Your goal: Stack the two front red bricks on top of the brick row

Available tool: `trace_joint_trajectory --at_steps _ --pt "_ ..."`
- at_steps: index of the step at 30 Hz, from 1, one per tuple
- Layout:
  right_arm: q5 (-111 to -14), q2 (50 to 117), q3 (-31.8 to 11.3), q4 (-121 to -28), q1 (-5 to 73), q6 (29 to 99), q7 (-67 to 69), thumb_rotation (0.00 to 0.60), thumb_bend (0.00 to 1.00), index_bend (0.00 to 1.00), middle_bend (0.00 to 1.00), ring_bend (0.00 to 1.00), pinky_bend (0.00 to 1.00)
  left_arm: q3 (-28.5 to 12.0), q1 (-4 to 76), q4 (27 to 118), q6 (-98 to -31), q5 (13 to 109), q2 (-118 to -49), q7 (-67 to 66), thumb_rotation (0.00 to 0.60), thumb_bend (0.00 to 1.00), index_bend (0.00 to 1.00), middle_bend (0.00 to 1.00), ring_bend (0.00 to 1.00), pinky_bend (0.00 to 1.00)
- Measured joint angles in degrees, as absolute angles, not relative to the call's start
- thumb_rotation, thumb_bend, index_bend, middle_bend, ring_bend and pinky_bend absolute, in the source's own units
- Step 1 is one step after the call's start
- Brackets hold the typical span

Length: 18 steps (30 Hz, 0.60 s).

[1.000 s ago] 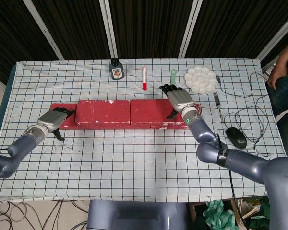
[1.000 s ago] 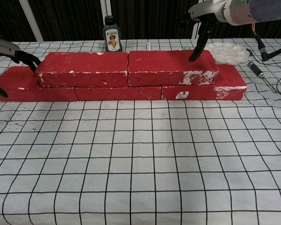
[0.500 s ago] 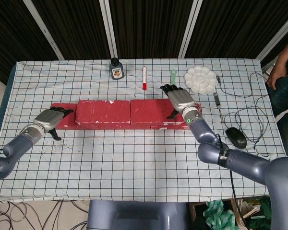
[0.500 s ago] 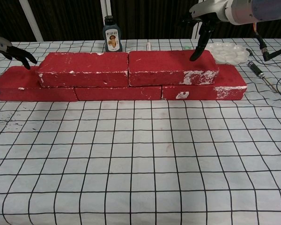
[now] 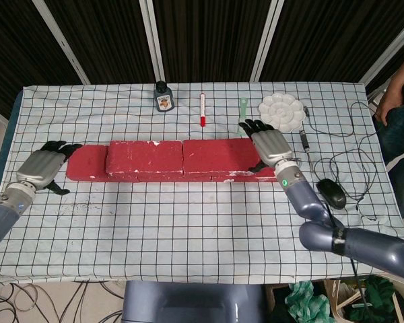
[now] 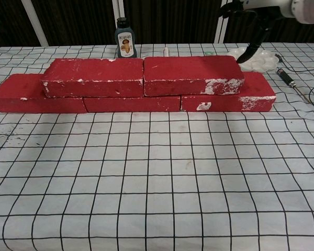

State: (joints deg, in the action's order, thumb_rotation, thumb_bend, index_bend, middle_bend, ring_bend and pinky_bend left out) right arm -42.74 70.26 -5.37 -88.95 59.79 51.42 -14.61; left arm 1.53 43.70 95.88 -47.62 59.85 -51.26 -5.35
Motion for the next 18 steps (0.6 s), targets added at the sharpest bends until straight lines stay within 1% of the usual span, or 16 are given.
trace_joint_trajectory --at_steps 2,5,9,13,15,18 --pt "-47.05 68.68 -4.11 -91.46 56.83 54.78 -13.59 0.600 0.00 0.00 0.00 0.00 0.14 2.20 40.07 97.93 -53.29 62.17 -50.17 -5.24 0.600 0.07 0.08 0.11 0.00 0.02" --pt "-56.44 65.79 -0.59 -95.39 49.90 62.70 -11.71 0.600 0.00 0.00 0.00 0.00 0.14 3.79 34.05 100.36 -61.32 66.66 -48.90 -4.83 0.600 0.07 0.08 0.11 0.00 0.01" --pt "-68.47 63.38 5.12 -97.80 38.63 75.36 -9.07 0.600 0.00 0.00 0.00 0.00 0.14 6.37 25.73 102.26 -70.79 73.20 -48.06 -3.43 0.600 0.07 0.07 0.10 0.00 0.00" --pt "-75.60 62.90 9.83 -97.54 28.21 86.05 -7.56 0.600 0.00 0.00 0.00 0.00 0.14 8.46 18.55 102.45 -79.11 78.54 -48.18 -2.02 0.600 0.07 0.07 0.10 0.00 0.00" --pt "-78.45 63.04 11.84 -97.05 23.45 90.36 -7.46 0.600 0.00 0.00 0.00 0.00 0.14 9.33 15.33 102.04 -83.02 80.36 -48.59 -1.45 0.600 0.07 0.07 0.10 0.00 0.00" --pt "-81.18 63.67 13.47 -96.24 18.12 94.81 -7.81 0.600 0.00 0.00 0.00 0.00 0.14 10.33 11.90 100.73 -86.62 83.36 -49.51 -0.38 0.600 0.07 0.07 0.10 0.00 0.00"
